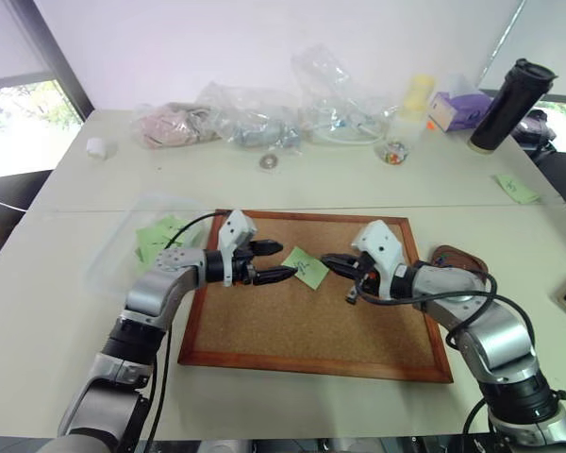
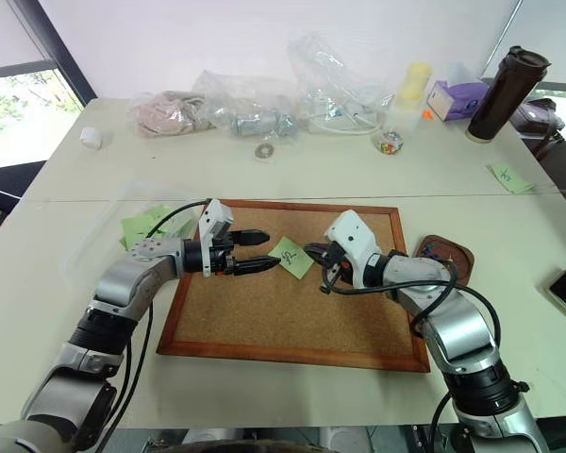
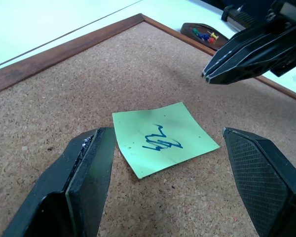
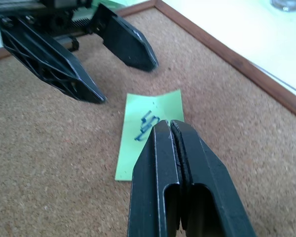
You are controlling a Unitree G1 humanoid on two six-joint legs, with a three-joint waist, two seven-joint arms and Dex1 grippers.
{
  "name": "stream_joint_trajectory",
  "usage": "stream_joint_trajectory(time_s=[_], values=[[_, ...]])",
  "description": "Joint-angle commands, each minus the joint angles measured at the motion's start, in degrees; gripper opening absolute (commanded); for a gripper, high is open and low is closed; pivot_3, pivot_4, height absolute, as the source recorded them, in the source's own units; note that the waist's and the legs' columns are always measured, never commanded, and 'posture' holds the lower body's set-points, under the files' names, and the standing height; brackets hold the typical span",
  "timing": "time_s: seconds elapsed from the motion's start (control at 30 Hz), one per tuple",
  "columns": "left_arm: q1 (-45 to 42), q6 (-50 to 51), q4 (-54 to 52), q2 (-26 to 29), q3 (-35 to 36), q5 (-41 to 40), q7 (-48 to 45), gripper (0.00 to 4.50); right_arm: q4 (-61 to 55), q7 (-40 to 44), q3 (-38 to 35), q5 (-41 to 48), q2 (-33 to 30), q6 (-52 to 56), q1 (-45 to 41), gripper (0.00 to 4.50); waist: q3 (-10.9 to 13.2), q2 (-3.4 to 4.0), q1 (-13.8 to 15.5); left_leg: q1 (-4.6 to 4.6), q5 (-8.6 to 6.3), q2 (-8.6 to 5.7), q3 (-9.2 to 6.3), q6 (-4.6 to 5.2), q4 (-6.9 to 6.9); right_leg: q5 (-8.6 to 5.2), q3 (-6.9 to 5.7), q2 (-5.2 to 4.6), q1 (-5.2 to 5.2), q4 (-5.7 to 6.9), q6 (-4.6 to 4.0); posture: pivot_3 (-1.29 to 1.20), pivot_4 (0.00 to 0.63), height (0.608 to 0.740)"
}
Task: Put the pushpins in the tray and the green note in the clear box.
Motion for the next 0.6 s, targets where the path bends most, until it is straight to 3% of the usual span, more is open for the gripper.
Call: stream_joint_trajectory(time_s=[0.03,0.1,0.2,0.43,0.6], values=[[-0.6,-2.0,-0.4,0.0,0.1,1.1,0.1,3.86,0.0,-0.8,-0.5,1.3,1.3,0.4,-0.1,0.00,0.0,0.00,0.0,0.00,0.00,0.00,0.00,0.00,0.00,0.00,0.00,0.00,0.00,0.00,0.00,0.00,0.150,0.740],[-0.8,-2.5,-0.1,0.0,-0.1,1.5,0.1,3.86,1.1,-1.2,-0.2,1.3,2.0,0.3,-0.2,0.00,0.0,0.00,0.0,0.00,0.00,0.00,0.00,0.00,0.00,0.00,0.00,0.00,0.00,0.01,0.00,0.00,0.150,0.740],[-0.7,-2.0,-1.6,0.5,0.1,1.4,-0.3,3.89,3.5,-1.6,0.5,0.4,3.0,-1.2,-0.6,0.88,0.0,0.00,0.0,0.00,0.00,0.00,0.01,0.00,0.01,0.00,0.00,0.00,0.00,0.02,0.00,0.00,0.150,0.740],[5.4,-1.9,-9.4,6.0,-0.2,1.7,-2.1,3.89,8.0,-0.8,4.5,-1.4,4.1,-2.1,-5.6,4.45,0.0,0.01,-0.4,0.04,0.00,0.00,-0.01,0.00,-0.07,0.00,0.03,0.02,-0.19,0.11,0.00,0.00,0.150,0.740],[8.2,-1.0,-13.4,8.0,0.8,1.0,-1.4,3.89,9.7,0.6,7.1,-1.6,4.8,-1.2,-8.5,4.45,0.0,0.01,0.0,0.02,0.00,-0.01,-0.03,0.00,-0.05,0.00,0.04,0.00,-0.24,0.13,0.00,0.00,0.150,0.740]])
